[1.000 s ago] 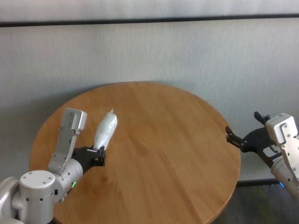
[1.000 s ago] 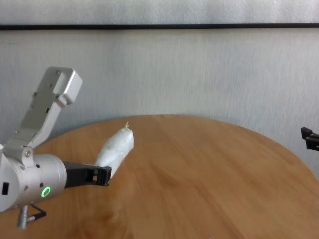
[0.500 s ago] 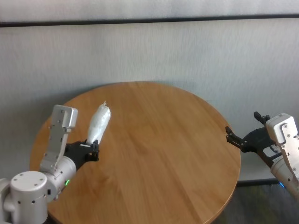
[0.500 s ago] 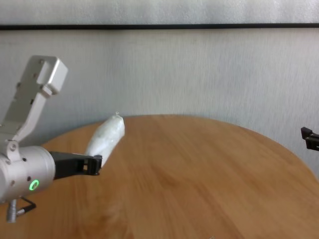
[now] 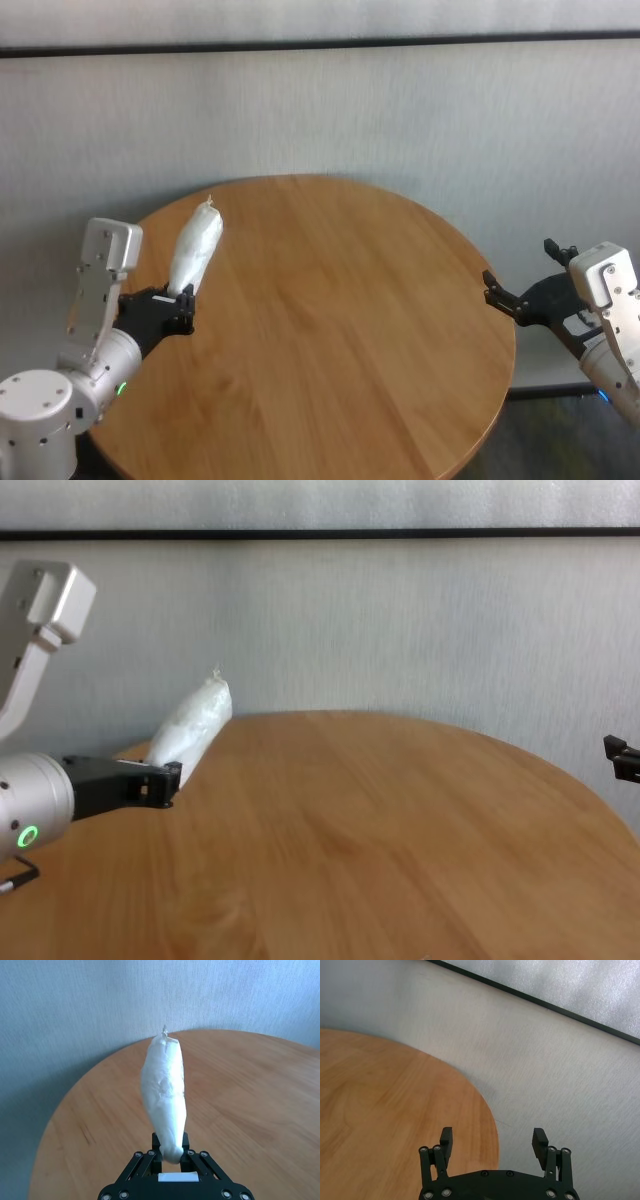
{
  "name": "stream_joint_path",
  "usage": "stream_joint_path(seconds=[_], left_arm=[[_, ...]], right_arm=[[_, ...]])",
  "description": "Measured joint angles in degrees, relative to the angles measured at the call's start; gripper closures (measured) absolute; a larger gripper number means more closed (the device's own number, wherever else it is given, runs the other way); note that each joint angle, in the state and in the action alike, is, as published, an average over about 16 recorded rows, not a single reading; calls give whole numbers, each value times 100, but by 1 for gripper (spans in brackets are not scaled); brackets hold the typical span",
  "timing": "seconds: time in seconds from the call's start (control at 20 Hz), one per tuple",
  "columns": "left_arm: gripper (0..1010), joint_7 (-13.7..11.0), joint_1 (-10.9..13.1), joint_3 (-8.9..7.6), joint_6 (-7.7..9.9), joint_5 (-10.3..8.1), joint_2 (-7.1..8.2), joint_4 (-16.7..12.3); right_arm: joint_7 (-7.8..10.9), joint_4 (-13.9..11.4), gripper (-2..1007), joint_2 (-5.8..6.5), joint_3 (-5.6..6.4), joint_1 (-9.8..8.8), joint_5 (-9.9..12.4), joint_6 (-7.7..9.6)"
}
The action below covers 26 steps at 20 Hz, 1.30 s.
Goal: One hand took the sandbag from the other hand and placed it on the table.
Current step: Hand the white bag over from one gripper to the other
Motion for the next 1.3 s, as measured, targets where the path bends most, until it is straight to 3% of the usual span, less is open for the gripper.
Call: stream_joint_path(seconds=[0.7, 1.3], left_arm=[[806, -691, 6, 34, -700, 174, 108, -68], [806, -1326, 60, 64, -1218, 216, 213, -178]], right_arm=[[0, 0, 3, 0, 0, 0, 0, 0], [0, 0, 3, 0, 0, 0, 0, 0]])
